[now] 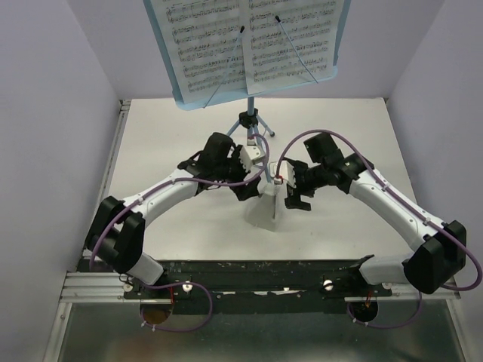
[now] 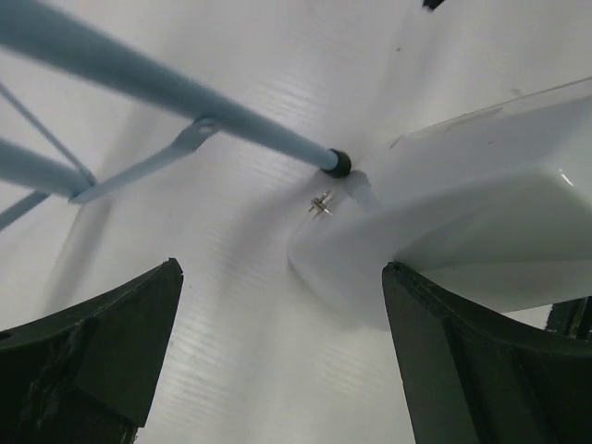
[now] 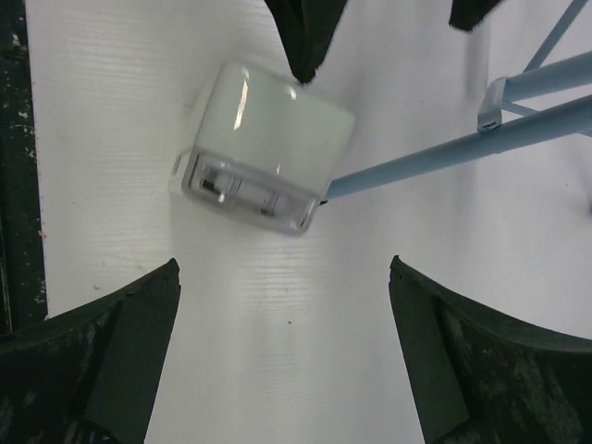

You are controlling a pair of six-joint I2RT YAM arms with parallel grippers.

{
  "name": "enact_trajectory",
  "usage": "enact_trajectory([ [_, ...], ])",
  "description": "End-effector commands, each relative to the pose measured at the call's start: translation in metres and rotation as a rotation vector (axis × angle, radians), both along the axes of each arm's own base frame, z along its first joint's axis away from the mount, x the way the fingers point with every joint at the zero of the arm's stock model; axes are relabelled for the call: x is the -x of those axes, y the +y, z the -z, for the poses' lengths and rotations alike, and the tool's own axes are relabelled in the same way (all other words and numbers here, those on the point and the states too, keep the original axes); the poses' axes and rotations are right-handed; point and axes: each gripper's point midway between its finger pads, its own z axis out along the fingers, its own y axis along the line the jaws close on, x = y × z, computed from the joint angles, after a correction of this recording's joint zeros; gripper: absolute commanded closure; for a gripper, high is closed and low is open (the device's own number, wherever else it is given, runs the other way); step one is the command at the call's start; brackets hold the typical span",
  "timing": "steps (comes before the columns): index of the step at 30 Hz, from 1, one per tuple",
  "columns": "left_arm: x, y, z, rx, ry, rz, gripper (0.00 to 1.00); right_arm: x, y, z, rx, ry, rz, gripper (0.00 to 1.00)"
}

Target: Pack up the instrument practice props

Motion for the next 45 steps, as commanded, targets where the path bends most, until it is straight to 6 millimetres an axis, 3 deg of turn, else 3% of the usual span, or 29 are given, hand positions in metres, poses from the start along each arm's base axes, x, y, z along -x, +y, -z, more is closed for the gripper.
enact_trajectory([
  [1,-0.005,-0.053,-0.031,0.079,-0.100,0.156,0.01,0.020,0.003,-0.010,-0.052,0.048,-0.045,0.00],
  [6,-0.013,-0.085,-0.037,0.074,-0.130,0.217,0.01,0.025,-0.002,-0.012,-0.049,0.033,-0.043,0.00],
  [9,-0.017,-0.088,-0.041,0.069,-0.153,0.223,0.01,0.027,-0.005,-0.014,-0.042,0.015,-0.050,0.00],
  [15,-0.013,-0.055,-0.054,0.039,-0.232,0.207,0.01,0.038,-0.001,-0.023,-0.060,-0.019,-0.193,0.00],
  [21,0.007,-0.006,-0.021,-0.040,-0.203,0.212,0.01,0.028,0.011,-0.027,-0.070,-0.027,-0.259,0.01],
  [25,0.027,0.016,-0.012,-0.052,-0.223,0.264,0.01,0.021,0.019,-0.035,-0.069,-0.032,-0.306,0.01],
  [29,0.039,0.020,-0.011,-0.013,-0.270,0.303,0.01,0.023,0.021,-0.037,-0.049,-0.036,-0.415,0.01],
  [36,0.029,0.019,-0.012,-0.002,-0.280,0.240,0.01,0.050,0.011,-0.025,0.072,0.031,-0.682,0.16],
  [45,0.046,0.037,0.000,-0.027,-0.245,0.207,0.01,0.053,0.015,-0.024,0.130,0.014,-0.824,0.23],
])
